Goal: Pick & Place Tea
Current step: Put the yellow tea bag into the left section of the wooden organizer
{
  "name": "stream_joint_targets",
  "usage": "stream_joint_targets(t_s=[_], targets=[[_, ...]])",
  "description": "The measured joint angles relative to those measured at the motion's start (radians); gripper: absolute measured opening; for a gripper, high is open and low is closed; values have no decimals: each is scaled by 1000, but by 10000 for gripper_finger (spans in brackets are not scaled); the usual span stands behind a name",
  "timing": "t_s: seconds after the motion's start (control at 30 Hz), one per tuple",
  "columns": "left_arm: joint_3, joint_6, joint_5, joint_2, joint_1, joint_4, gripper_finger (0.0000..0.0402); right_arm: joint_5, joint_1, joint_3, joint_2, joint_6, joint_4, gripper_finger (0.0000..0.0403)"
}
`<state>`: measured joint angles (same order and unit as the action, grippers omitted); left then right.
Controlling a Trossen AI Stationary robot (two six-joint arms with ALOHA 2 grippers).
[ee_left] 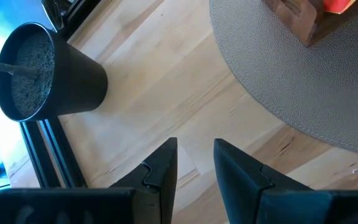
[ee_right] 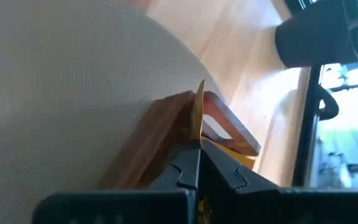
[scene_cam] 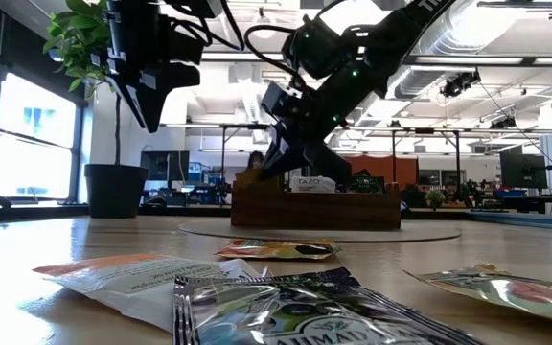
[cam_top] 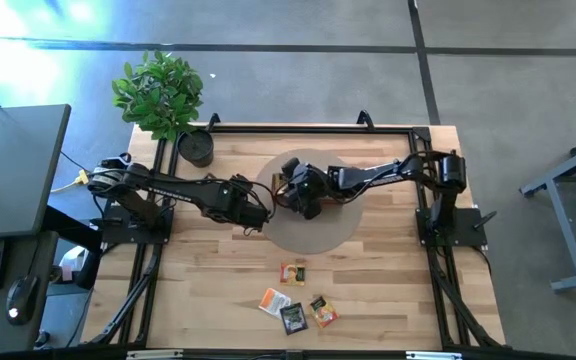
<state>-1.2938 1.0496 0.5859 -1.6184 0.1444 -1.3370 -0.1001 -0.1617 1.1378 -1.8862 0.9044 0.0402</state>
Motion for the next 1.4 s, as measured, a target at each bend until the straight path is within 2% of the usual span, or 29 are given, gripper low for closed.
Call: stream_joint_targets(t_s=[0.07, 0.2, 0.27, 0.47, 0.67, 1.0, 1.27, 1.4], targets=[[0, 0, -1, 0, 0, 0, 103, -30, 7, 0, 0, 86, 0, 9], [0, 0, -5, 0, 0, 0, 103, -153, 27, 0, 0, 411, 1, 3], [0, 0, -6, 0, 0, 0, 103, -167, 31, 0, 0, 531, 0, 5], [0, -1, -8, 0, 0, 0, 103, -101, 15, 0, 0, 649, -21, 3], [0, -1, -4, 0, 0, -13, 103, -202, 47, 0, 0, 842, -21, 2], [0, 2, -4, 0, 0, -20, 103, -299, 29, 0, 0, 913, -14, 1], [0, 2, -1, 0, 0, -23, 103, -243, 4, 0, 0, 929, -45, 3], [0, 2, -1, 0, 0, -23, 103, -241, 4, 0, 1, 929, -52, 19]])
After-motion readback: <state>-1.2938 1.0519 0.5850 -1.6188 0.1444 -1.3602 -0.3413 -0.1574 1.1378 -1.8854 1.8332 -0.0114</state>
